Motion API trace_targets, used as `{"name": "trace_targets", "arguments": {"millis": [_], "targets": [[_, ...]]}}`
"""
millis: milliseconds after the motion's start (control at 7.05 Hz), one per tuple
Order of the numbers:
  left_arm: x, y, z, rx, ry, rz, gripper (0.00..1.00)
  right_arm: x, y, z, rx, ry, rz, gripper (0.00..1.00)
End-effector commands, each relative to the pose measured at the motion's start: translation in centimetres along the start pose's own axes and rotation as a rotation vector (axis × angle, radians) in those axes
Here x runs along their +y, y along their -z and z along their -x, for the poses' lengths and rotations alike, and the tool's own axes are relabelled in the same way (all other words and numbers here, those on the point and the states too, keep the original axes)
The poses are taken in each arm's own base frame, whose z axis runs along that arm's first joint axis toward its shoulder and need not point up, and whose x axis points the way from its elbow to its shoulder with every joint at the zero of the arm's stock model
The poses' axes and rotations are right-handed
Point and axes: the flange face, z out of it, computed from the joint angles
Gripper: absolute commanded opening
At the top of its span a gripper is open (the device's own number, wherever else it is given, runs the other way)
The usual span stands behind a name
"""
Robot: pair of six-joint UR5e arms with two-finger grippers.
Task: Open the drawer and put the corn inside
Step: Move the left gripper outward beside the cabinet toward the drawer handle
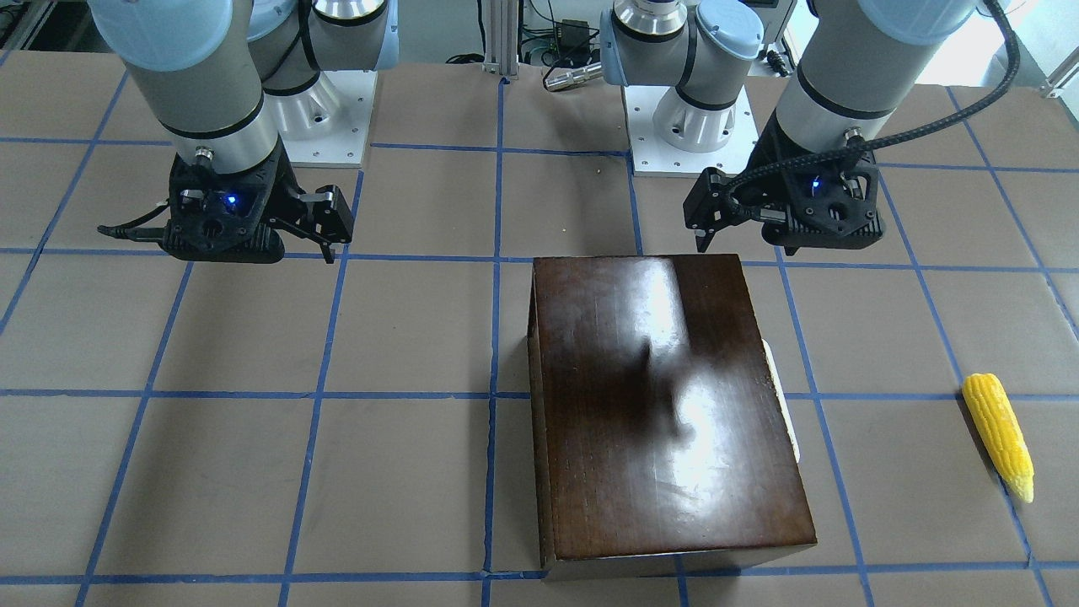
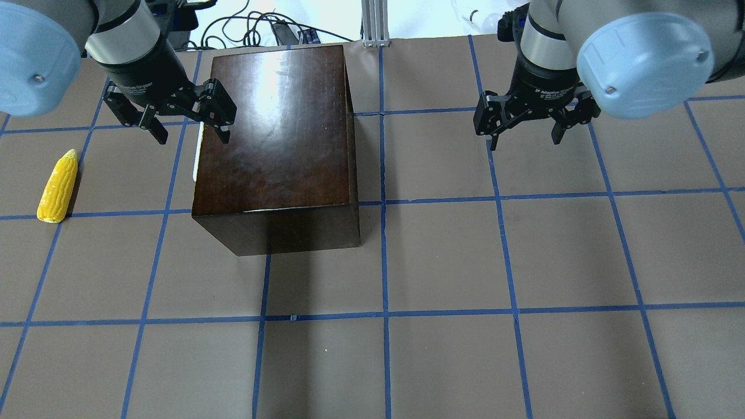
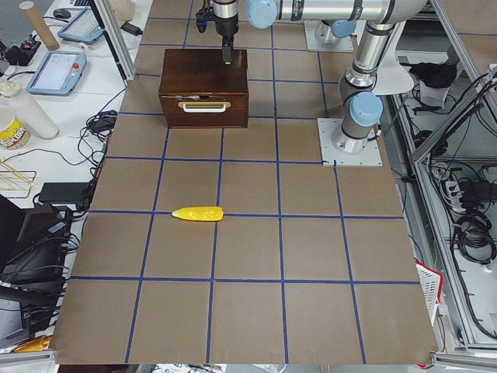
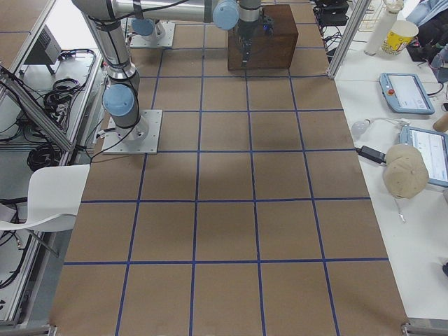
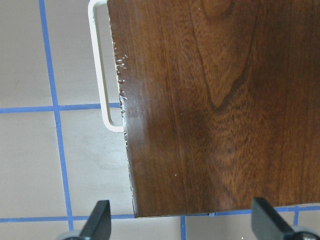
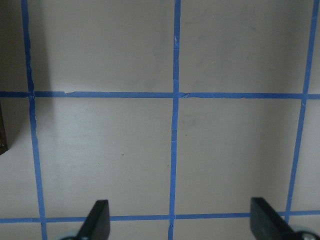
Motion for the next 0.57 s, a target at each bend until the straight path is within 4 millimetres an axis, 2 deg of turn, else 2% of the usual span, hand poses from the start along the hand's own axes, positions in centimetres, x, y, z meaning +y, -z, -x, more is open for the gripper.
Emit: {"name": "trace_targets", "arguments": {"millis": [0, 142, 426], "targets": [[-0.6, 0.0, 1.2, -0.002, 0.021, -0.003, 1.00, 0.0, 0.0, 0.0, 0.000, 0.000, 0.000, 1.00], [-0.3, 0.8, 4.0, 0.005, 0.076, -0.011, 1.00, 0.0, -0.1, 0.0, 0.000, 0.000, 0.001, 1.00], [0.1, 1.8, 5.8, 0.002, 0.097, -0.027, 1.00, 0.0, 0.0, 0.0, 0.001, 0.000, 0.000, 1.00]]}}
